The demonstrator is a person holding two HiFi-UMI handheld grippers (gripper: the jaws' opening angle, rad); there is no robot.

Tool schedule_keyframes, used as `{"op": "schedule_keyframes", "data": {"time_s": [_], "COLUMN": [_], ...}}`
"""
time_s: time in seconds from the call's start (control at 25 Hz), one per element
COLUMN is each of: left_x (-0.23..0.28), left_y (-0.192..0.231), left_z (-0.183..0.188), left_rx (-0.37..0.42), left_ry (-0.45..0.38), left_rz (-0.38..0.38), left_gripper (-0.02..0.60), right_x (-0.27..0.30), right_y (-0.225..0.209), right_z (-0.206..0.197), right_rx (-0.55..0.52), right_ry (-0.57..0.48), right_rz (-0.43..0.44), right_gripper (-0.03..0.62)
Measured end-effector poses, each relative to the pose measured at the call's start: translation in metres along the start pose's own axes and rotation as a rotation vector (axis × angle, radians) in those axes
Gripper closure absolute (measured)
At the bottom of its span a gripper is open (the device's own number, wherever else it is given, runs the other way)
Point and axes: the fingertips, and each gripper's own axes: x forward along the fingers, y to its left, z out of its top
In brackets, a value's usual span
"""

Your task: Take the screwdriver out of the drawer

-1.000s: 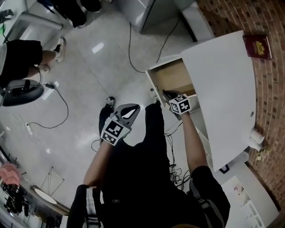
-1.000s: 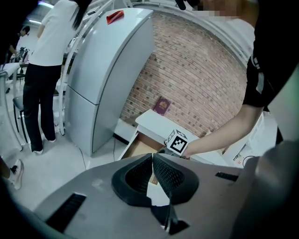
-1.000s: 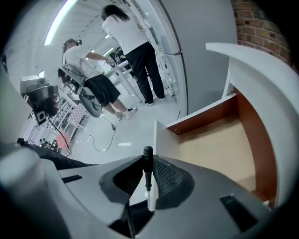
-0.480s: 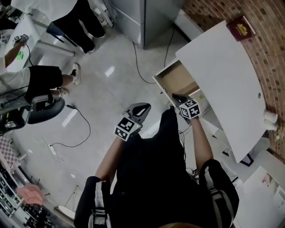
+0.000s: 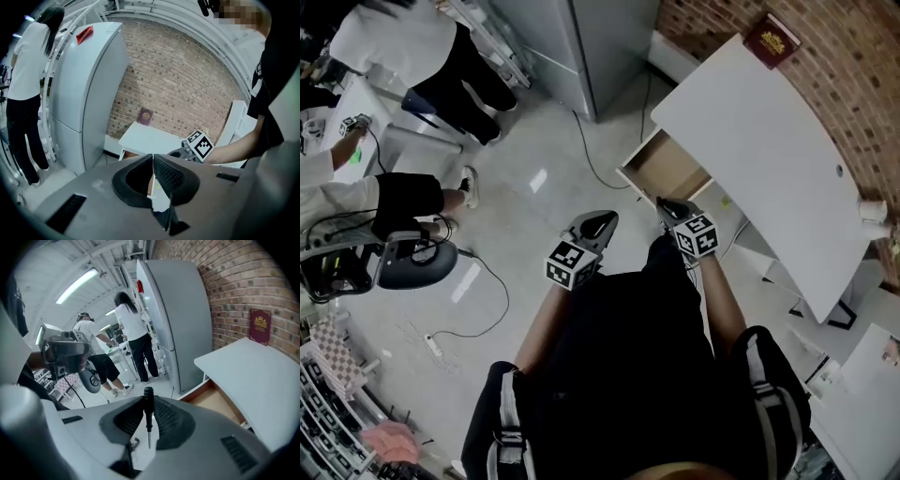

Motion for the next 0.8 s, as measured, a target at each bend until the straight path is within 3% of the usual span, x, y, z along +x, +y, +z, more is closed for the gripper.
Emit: {"op": "schedule_keyframes", "data": {"time_s": [0.48,0.8], "left_x": [-0.001,0.006], "left_y": [-0.005,-0.008], "left_z": [0.007,0.009], "left_rx": [0.062,0.079], "left_ry": [0.001,0.003], "left_rz": [-0.034,-0.069], "left_gripper": [0.563,0.563], "right_x": [-0.055,-0.060], "right_y": [0.026,0.030], "right_z": [0.035,0.036], "right_rx": [-0.074,-0.119], "right_ry": [-0.131,-0.137], "right_rz": [-0.046,-0.066], "right_gripper": [0.471,0.471]}}
